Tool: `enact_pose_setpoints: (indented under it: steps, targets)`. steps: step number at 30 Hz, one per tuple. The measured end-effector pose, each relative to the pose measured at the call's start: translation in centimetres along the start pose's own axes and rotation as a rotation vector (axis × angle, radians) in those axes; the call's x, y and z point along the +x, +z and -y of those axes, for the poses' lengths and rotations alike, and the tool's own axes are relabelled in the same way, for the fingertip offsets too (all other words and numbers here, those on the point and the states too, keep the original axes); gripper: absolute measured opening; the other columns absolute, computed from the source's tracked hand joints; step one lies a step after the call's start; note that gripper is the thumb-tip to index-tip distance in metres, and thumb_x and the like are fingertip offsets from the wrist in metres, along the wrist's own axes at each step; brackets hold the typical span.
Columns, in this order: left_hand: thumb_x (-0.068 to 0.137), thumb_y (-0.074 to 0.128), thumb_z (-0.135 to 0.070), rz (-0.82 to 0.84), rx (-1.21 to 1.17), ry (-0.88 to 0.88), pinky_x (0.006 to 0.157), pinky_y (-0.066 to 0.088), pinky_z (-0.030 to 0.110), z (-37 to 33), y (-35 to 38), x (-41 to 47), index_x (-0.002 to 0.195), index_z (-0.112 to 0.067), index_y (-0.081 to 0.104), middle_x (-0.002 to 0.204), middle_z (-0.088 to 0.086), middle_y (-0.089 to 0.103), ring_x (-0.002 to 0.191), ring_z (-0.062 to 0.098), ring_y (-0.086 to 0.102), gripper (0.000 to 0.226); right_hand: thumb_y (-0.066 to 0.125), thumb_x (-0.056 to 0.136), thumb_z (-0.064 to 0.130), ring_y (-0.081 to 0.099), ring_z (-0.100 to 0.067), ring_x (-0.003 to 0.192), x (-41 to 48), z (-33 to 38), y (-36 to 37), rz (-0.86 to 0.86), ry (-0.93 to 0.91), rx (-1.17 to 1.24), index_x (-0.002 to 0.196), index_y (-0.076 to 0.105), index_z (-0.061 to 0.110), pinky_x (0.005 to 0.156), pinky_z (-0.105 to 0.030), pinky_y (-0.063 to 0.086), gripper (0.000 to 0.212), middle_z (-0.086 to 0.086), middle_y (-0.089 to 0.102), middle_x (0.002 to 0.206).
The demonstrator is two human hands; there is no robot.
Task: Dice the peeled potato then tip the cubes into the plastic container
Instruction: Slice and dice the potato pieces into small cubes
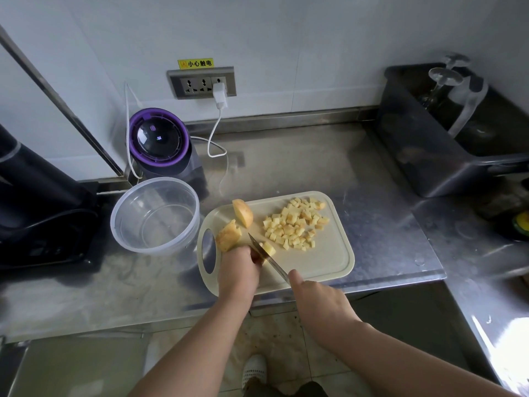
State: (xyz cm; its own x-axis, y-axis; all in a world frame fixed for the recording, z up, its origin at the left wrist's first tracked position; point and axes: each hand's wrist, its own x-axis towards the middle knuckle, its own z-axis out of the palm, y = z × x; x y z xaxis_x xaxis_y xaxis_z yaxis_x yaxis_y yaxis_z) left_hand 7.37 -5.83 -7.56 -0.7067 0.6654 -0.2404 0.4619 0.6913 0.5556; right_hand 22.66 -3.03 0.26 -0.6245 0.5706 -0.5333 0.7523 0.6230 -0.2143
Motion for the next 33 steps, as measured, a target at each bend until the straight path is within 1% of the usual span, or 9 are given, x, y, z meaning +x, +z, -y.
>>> enact_pose_setpoints:
  steps: [5,10,13,17,22,26,29,31,33]
  targets:
    - [0.088,0.062,-0.022,0.003,0.028,0.025,0.071,0.052,0.032,-0.1,-0.1,0.0,0.095,-0.019,0.068,0.087,-0.002,0.067,0.082,0.018,0.063,0.010,0.050,0.095,-0.001,0.053,-0.011,0.069,0.3,0.1,0.7,0.026,0.030,-0.014,0.145,0.020,0.015,0.050,-0.021,0.038,0.060,-0.001,0.050,0.087]
    - [0.088,0.064,-0.024,0.013,0.017,0.035,0.068,0.050,0.030,-0.2,-0.3,-0.1,0.091,-0.017,0.067,0.083,-0.003,0.065,0.080,0.018,0.062,0.008,0.047,0.095,-0.001,0.060,-0.015,0.078,0.3,-0.2,0.3,0.042,0.027,0.004,0.140,0.024,0.017,0.062,-0.026,0.046,0.055,-0.001,0.052,0.087]
    - [0.086,0.066,-0.023,0.012,0.042,0.062,0.070,0.049,0.029,-0.2,-0.6,-0.2,0.093,-0.016,0.066,0.087,-0.001,0.066,0.083,0.018,0.061,0.010,0.047,0.096,0.001,0.060,-0.014,0.077,-0.3,-0.6,-0.2,0.034,0.010,0.027,0.137,0.029,0.019,0.062,-0.025,0.047,0.048,0.001,0.052,0.084]
    - [0.085,0.066,-0.024,0.000,0.071,0.086,0.072,0.050,0.028,-0.2,-0.5,-0.2,0.098,-0.017,0.065,0.091,-0.002,0.065,0.086,0.017,0.060,0.015,0.047,0.097,0.005,0.064,-0.015,0.080,-1.4,-1.5,-1.0,0.051,-0.011,-0.003,0.135,0.032,0.020,0.067,-0.027,0.053,0.043,-0.003,0.062,0.097]
    - [0.087,0.066,-0.020,0.035,0.035,0.125,0.078,0.050,0.026,-0.1,-0.5,-0.1,0.101,-0.016,0.065,0.090,-0.003,0.064,0.088,0.014,0.062,0.014,0.048,0.097,0.007,0.062,-0.014,0.077,-1.9,-2.7,-3.3,0.004,-0.031,-0.052,0.132,0.031,0.022,0.069,-0.029,0.055,0.042,-0.003,0.062,0.102]
    - [0.088,0.065,-0.029,0.076,0.024,0.153,0.084,0.050,0.028,-0.1,-1.9,0.5,0.112,-0.021,0.064,0.104,-0.008,0.067,0.096,0.012,0.062,0.026,0.048,0.097,0.009,0.065,-0.018,0.078,-1.1,-3.3,-4.3,-0.033,0.008,-0.049,0.134,0.028,0.020,0.074,-0.034,0.059,0.043,-0.005,0.062,0.104]
    - [0.092,0.058,-0.031,-0.031,0.234,0.272,0.092,0.048,0.038,-0.8,-4.0,1.9,0.106,-0.027,0.067,0.109,-0.008,0.066,0.097,0.016,0.061,0.018,0.047,0.097,0.007,0.063,-0.019,0.073,-0.5,-3.9,-4.4,-0.065,0.036,-0.049,0.135,0.025,0.019,0.071,-0.034,0.059,0.046,-0.004,0.061,0.099]
    - [0.094,0.052,-0.027,-0.084,0.525,0.407,0.090,0.045,0.033,-1.6,-4.8,3.1,0.112,-0.027,0.066,0.114,-0.006,0.064,0.103,0.019,0.057,0.023,0.045,0.097,0.008,0.066,-0.021,0.077,-0.2,-4.0,-4.5,-0.092,0.058,0.005,0.135,0.025,0.020,0.071,-0.037,0.060,0.044,-0.005,0.063,0.100]
    - [0.093,0.048,-0.020,-0.052,0.847,0.487,0.093,0.037,0.033,-2.6,-4.9,4.2,0.115,-0.023,0.064,0.118,-0.003,0.063,0.113,0.021,0.051,0.027,0.045,0.098,0.010,0.067,-0.021,0.078,0.0,-4.1,-4.5,-0.107,0.057,0.016,0.136,0.025,0.021,0.070,-0.035,0.060,0.044,-0.005,0.064,0.103]
